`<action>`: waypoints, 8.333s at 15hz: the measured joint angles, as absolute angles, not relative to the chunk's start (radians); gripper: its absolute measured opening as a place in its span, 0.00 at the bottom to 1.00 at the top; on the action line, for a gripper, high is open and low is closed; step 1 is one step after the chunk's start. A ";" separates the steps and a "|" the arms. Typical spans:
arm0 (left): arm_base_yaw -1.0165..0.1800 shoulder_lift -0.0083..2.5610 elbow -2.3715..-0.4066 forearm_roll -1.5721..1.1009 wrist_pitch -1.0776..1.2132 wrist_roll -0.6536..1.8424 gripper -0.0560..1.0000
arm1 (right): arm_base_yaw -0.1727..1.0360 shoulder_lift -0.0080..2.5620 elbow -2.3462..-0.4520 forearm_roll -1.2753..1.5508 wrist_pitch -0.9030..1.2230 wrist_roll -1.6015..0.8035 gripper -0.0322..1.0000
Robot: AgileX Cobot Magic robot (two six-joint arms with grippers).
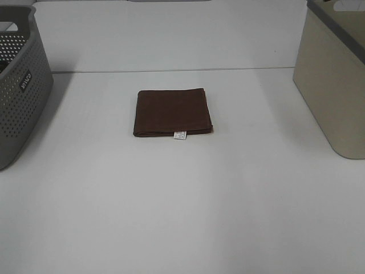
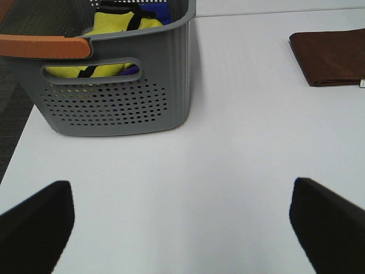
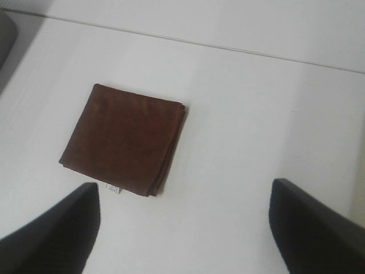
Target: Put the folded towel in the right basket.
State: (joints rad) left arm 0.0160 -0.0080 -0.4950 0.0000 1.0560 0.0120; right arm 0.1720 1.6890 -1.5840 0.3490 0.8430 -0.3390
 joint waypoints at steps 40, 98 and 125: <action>0.016 -0.008 -0.495 0.000 1.056 0.012 0.98 | 0.268 2.381 -2.276 0.594 1.142 -0.279 0.09; 0.016 -0.008 -0.495 0.000 1.056 0.012 0.98 | 0.038 0.857 -0.790 0.056 1.219 -0.068 0.75; 0.016 -0.008 -0.495 0.000 1.056 0.012 0.98 | 0.038 -0.007 -0.504 0.008 1.072 -0.066 0.75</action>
State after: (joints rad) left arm 0.0160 -0.0080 -0.4950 0.0000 1.0560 0.0120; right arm 0.0380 -0.0070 -0.5040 0.0080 1.0720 -0.0660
